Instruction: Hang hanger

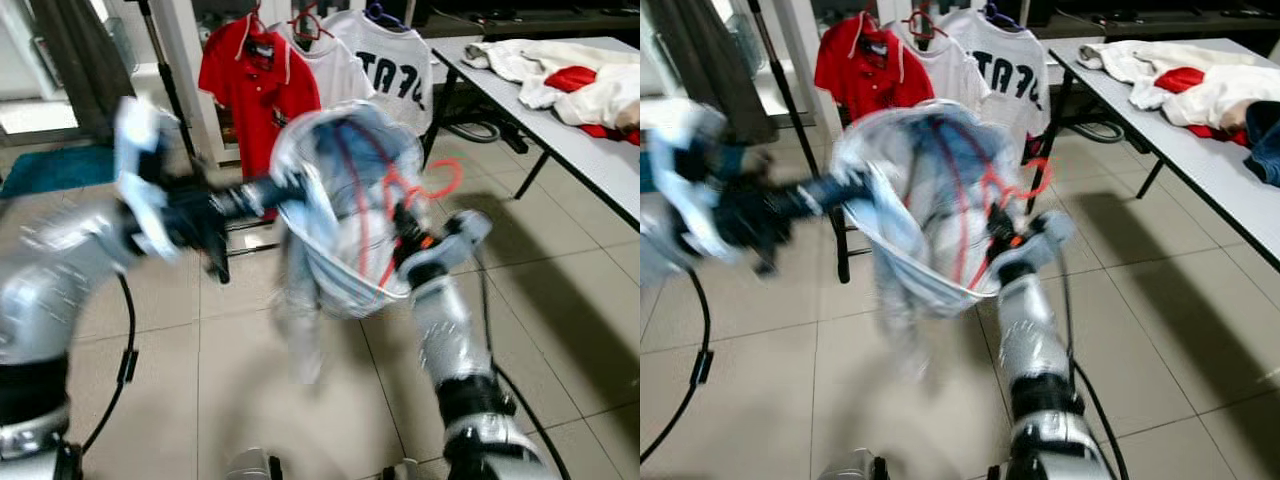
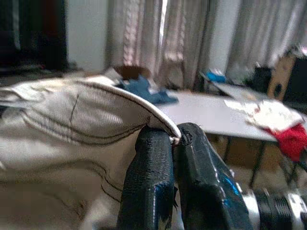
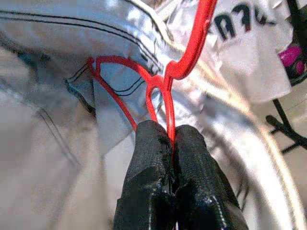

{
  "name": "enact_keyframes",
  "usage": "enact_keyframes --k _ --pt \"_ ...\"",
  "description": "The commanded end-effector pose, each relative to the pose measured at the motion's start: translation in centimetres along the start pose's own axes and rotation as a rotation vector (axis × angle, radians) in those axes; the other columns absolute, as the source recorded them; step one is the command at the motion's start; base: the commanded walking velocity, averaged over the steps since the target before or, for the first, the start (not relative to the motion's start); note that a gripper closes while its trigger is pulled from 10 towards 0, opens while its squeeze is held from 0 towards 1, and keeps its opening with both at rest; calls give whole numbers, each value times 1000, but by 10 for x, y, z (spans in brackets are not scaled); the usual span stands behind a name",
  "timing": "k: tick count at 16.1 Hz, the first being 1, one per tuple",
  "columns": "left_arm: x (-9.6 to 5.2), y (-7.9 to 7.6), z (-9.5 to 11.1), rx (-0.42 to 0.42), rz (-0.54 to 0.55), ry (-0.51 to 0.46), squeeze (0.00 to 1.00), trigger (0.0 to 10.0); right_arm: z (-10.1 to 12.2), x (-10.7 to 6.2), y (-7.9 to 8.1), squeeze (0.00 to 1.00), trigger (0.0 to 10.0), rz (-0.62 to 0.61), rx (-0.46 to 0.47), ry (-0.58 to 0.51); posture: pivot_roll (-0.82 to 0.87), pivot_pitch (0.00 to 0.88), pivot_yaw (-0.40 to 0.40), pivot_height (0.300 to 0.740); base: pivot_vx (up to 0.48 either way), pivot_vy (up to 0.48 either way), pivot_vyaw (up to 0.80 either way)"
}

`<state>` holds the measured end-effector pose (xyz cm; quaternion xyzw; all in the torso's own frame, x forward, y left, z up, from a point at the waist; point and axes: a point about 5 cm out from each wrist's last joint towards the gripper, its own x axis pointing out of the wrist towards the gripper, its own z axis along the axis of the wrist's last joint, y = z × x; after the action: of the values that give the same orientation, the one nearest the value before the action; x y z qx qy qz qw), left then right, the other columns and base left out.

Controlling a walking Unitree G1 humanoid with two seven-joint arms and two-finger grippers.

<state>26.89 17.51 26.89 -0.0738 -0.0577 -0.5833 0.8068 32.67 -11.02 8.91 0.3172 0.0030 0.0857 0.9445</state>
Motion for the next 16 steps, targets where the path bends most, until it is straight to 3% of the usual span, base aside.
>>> enact_keyframes --k 1,3,5,6,9,10,12,14,16 --pt "-3 -1 20 49 -10 -74 0 0 1 -5 -11 0 10000 -26 -57 4 98 0 -4 705 0 0 0" --pt "-9 6 32 60 44 -144 0 0 -6 -12 -18 0 10000 -30 -106 30 96 0 -3 705 0 0 0" --pt "-17 21 34 116 181 -136 0 0 -12 -18 -17 0 10000 8 -171 83 94 0 1 705 0 0 0" --pt "-19 23 34 123 199 -129 0 0 -12 -18 -17 0 10000 10 -177 92 93 0 1 705 0 0 0" --pt "-54 38 -2 155 397 154 0 0 7 -21 -23 0 10000 17 -173 98 77 0 3 705 0 0 0" --pt "-87 52 -41 131 641 377 0 0 20 -21 -20 0 10000 62 -216 129 67 0 -9 705 0 0 0" --pt "-127 66 -77 127 943 587 0 0 32 -25 -9 0 10000 125 -246 196 52 0 -19 705 0 0 0" --pt "-156 63 -102 109 1104 720 0 0 37 -31 5 0 10000 190 -259 266 43 0 -23 705 0 0 0" --pt "-176 51 -136 44 1147 799 0 0 43 -34 21 0 10000 230 -239 298 30 0 -28 705 0 0 0"
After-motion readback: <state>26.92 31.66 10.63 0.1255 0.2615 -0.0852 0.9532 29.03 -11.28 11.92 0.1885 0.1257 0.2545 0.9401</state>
